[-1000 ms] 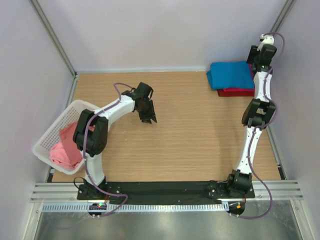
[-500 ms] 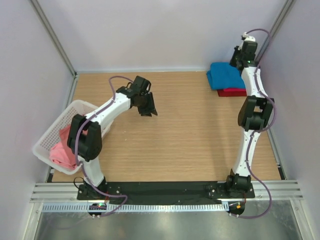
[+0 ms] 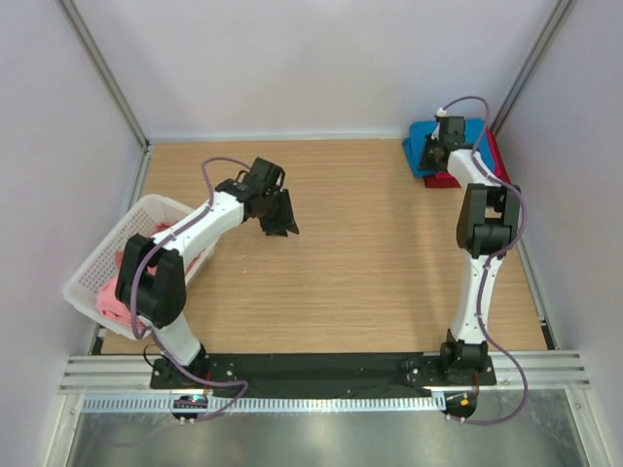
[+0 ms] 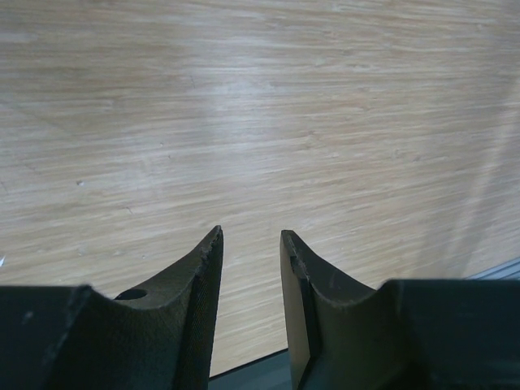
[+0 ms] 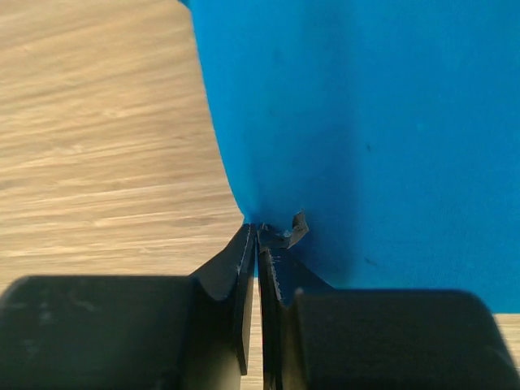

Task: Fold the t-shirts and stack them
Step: Neatly place the folded tshirt to the corner

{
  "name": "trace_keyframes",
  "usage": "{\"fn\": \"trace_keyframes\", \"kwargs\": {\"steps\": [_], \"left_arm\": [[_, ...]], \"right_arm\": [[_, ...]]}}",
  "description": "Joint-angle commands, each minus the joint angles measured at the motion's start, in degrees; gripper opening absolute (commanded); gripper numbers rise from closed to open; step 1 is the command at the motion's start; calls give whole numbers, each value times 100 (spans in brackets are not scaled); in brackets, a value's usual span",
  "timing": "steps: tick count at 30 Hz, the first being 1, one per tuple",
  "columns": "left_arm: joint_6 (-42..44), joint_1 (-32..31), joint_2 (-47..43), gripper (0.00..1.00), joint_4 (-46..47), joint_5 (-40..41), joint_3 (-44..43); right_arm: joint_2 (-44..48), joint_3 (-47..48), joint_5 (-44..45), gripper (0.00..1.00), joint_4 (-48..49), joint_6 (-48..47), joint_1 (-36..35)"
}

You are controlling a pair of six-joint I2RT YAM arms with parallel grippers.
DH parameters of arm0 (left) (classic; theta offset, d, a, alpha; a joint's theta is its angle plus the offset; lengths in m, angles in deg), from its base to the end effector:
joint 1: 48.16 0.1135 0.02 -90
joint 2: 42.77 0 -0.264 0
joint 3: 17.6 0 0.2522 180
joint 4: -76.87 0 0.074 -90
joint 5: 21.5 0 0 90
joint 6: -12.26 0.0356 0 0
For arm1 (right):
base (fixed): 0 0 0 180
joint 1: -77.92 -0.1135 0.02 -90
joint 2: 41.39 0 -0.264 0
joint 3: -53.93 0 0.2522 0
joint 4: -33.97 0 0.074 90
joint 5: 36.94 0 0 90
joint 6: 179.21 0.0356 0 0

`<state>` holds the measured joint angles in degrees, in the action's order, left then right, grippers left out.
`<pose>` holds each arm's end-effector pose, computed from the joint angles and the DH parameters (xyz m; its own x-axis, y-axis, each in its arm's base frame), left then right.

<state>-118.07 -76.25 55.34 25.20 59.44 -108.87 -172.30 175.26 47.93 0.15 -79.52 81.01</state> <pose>0.3191 -0.1767 0.2517 -0.9214 -0.2327 -0.3113 -0.0771 0.8945 -0.4404 0.5205 -0.0249 0.1958 -0.6782 0.2045 -0.7059 0.1045 0.9776 0.1829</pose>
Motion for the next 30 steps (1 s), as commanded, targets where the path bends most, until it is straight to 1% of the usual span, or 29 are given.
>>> {"fn": "trace_keyframes", "kwargs": {"steps": [1,4,7,9,10,11,12,13,14,15,16,17,18,20,21,22,23,24,26,27,28,29,30], "left_arm": [[-114,15,-327,36,249,-70,114],[-115,24,-494,36,197,-52,132],[-71,15,-670,36,21,79,0],[-18,23,-749,36,-41,132,-105],[-9,24,-853,36,-41,141,-123],[-9,24,-898,36,-41,159,-141],[-18,15,-942,36,-32,168,-150],[-44,23,-1064,36,-23,194,-159],[-97,15,-1126,36,-15,194,-159],[-132,23,-1214,36,55,194,-132],[-167,24,-1293,37,99,194,-80],[-194,24,-1468,37,143,194,-53],[-298,24,-1557,37,205,211,-18],[-439,23,-1854,37,249,273,122],[-744,24,-1961,37,310,317,218],[-904,24,-2101,38,398,352,332],[-1045,24,-2224,38,555,326,682],[-1107,32,-2452,38,887,291,798],[-942,32,-2620,40,935,395,774],[-706,41,-2725,44,865,370,660],[-582,50,-2753,47,769,370,546],[-433,85,-2762,52,637,265,397],[-327,102,-2788,56,357,125,91]], "right_arm": [[-13,-52,-59,12,178,15,25],[39,45,28,12,-7,-64,-19],[328,220,47,12,-322,-47,-72],[504,501,257,13,-804,-12,-177],[836,519,371,15,-920,137,-230],[1022,415,703,17,-1017,251,-308],[1259,327,836,21,-1244,400,-309],[1635,178,986,27,-1421,637,-492],[1883,90,1118,29,-1622,804,-546],[2111,-42,1145,32,-2007,963,-651],[2331,-226,1032,39,-2098,1095,-704],[2890,-689,927,42,-2160,1287,-774],[3139,-928,856,50,-2169,1411,-932],[3876,-1507,785,71,-2387,1823,-1152],[4133,-1641,742,81,-2511,1982,-1249],[4344,-1764,663,84,-2625,2106,-1459],[4564,-2053,592,89,-2705,2229,-1530],[5062,-2221,357,99,-2706,2465,-1627],[5495,-2537,22,100,-2784,2660,-1698],[5750,-2513,-188,100,-3020,2669,-1698],[5857,-2513,-191,100,-3022,2617,-1698],[5919,-2365,-426,100,-3309,2556,-1698],[5972,-2259,-489,100,-3495,2512,-1698]]}}
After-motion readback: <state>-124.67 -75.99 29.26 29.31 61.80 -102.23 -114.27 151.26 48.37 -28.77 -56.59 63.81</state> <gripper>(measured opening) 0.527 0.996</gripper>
